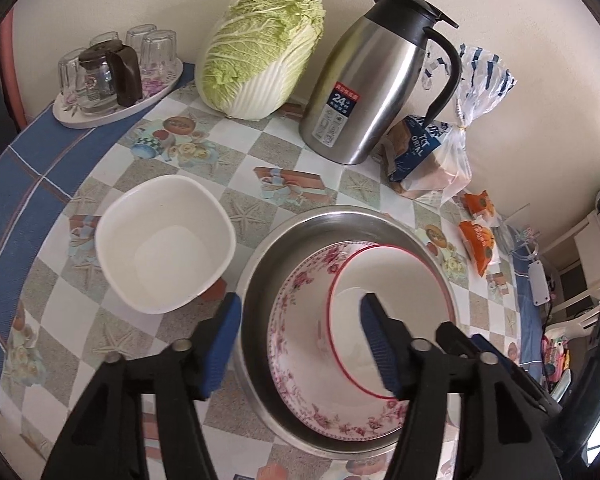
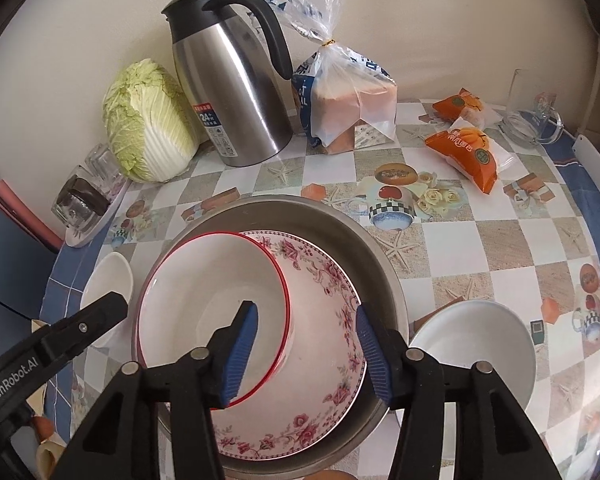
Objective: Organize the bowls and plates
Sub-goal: 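Open both tools to release the red-rimmed bowl, then move both open tools to the rim of the white square bowl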
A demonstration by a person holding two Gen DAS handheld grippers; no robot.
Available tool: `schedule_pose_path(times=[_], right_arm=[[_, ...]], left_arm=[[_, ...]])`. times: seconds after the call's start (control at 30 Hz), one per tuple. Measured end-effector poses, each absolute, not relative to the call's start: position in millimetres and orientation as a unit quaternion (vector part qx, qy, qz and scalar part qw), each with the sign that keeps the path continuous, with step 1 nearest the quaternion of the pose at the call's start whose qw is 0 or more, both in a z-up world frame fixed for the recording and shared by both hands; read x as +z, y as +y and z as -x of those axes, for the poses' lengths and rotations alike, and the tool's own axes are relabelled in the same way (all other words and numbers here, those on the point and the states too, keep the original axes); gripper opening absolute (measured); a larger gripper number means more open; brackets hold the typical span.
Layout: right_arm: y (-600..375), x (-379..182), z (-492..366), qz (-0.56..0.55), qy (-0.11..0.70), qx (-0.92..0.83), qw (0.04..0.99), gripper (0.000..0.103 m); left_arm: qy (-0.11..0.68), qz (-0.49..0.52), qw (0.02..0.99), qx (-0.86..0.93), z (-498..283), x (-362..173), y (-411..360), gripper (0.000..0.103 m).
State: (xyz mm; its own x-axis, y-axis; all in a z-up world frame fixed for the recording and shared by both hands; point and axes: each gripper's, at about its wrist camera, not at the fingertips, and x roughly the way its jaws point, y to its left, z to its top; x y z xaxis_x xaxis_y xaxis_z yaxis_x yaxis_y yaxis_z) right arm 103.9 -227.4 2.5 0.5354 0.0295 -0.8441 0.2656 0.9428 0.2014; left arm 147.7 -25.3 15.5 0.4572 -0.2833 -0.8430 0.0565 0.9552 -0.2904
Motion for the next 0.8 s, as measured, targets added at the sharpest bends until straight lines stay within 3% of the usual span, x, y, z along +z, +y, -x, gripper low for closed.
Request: schedule_pose_path(times=[0.1, 0.17, 0.23, 0.4, 0.8], right_arm=[[-229.2, 6.5, -97.5, -0.153, 0.478, -0.073, 0.862, 0.069], [-230.2, 9.9, -93.6, -0.152, 0.477, -0.077, 0.862, 0.073], [-231.0, 12.2, -89.9, -0.152, 0.476, -0.080, 0.863, 0.074], [-228.6, 13.5, -84.7, -0.147, 0.478, -0.085, 0.862, 0.077], [-214.1, 11.2, -88.8, -0.115, 0.480, -0.088, 0.865, 0.096]], left_arm=[[0.512, 0.107, 0.847, -0.091, -145.7, 15.7, -22.1, 0.068], [0.513, 0.100, 0.848, -0.085, -144.1, 15.2, -20.6, 0.083], [0.512, 0.090, 0.851, -0.079, -142.9, 14.9, -20.2, 0.087], [0.510, 0.080, 0.854, -0.061, -142.6, 13.6, -13.5, 0.090], [0.511, 0.092, 0.854, -0.023, -148.6, 8.4, 17.6, 0.092]])
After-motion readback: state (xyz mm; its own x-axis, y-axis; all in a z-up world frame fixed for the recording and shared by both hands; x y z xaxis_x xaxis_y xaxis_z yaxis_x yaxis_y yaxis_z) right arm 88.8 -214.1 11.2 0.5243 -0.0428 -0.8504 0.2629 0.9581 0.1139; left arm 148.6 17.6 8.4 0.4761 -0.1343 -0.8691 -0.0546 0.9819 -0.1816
